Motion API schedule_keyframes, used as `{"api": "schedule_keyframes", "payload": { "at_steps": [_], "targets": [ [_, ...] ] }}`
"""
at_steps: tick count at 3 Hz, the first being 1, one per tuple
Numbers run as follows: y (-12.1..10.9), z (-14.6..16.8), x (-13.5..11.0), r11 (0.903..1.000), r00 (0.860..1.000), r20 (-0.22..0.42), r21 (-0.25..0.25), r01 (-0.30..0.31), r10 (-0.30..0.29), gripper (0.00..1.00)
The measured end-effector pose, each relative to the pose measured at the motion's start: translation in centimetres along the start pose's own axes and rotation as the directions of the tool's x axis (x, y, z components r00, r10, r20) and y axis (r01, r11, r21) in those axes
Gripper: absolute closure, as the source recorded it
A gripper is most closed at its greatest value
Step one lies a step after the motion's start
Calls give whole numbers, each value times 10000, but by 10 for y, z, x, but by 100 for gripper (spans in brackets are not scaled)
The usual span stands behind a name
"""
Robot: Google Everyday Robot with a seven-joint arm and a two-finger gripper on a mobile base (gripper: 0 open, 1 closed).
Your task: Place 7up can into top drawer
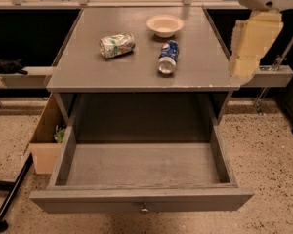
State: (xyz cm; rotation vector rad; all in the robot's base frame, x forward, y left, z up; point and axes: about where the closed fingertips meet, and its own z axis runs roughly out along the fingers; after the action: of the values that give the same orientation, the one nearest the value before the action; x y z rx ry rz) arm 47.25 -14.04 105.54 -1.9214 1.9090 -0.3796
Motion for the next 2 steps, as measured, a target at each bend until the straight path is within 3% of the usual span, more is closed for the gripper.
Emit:
{"api": "schedule_keyframes", "payload": {
  "at_steps": [1,2],
  "targets": [
    [5,-11,-1,9997,10000,-64,231,-44,46,0],
    [-14,-6,-11,9993,9996,-185,307,232,-226,0]
  ]
}}
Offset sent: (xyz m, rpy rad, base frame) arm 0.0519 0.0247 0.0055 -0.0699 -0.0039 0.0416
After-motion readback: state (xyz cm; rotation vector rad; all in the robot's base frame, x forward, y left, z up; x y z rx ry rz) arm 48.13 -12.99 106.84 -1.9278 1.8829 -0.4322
